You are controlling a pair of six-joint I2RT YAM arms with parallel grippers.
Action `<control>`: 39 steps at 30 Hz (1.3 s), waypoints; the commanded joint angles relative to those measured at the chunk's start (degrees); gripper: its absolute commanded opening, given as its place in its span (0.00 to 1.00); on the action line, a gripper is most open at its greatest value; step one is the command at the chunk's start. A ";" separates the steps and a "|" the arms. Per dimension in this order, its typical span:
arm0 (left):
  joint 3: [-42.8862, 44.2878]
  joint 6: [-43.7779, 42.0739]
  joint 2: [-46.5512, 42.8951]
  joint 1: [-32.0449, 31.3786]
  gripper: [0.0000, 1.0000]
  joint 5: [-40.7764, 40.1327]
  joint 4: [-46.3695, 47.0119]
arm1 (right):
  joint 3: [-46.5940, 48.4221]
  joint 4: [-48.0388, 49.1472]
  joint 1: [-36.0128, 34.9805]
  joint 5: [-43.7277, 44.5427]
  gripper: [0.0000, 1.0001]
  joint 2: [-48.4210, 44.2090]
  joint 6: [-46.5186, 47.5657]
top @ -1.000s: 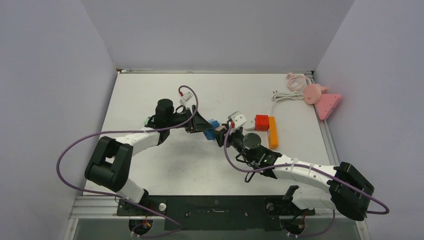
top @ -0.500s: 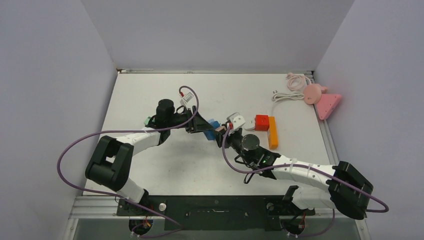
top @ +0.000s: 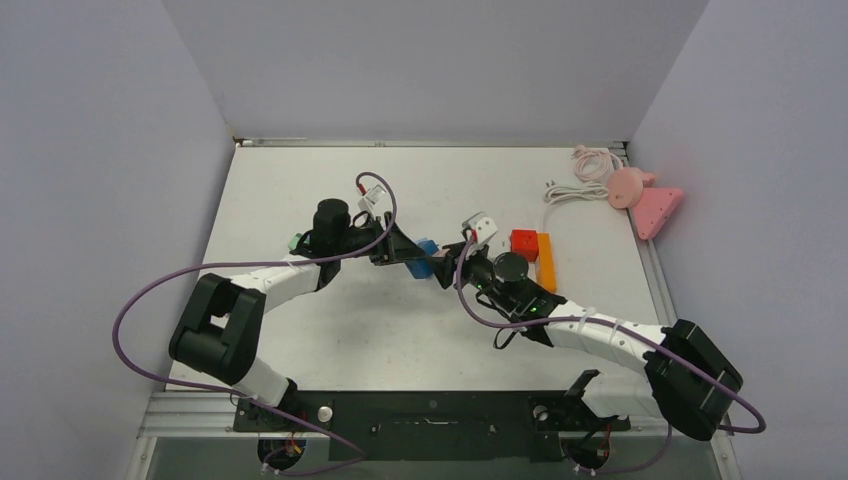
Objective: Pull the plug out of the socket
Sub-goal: Remove the plug from the socket.
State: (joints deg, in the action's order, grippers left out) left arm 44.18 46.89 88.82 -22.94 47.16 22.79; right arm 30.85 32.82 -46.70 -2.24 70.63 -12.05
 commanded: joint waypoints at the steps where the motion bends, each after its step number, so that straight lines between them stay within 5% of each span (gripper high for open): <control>1: 2.27 -2.40 -2.97 -0.90 0.00 3.20 0.54 | 1.85 5.14 3.97 -7.17 0.05 1.78 -4.42; 21: 3.80 -5.56 -2.61 1.92 0.00 -1.92 -8.86 | 3.12 2.02 -9.08 14.89 0.05 4.54 8.02; 33: 3.92 -6.63 -3.42 1.76 0.00 -1.61 -8.83 | 2.65 3.35 -8.35 13.23 0.05 5.32 5.10; 39: 4.40 -8.52 -4.06 1.26 0.00 -2.22 -10.48 | 1.27 5.58 -1.33 3.38 0.05 4.82 -1.42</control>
State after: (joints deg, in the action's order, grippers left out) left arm 45.15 39.72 87.53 -21.34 45.58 12.56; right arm 31.92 34.24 -53.08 7.44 75.66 -9.76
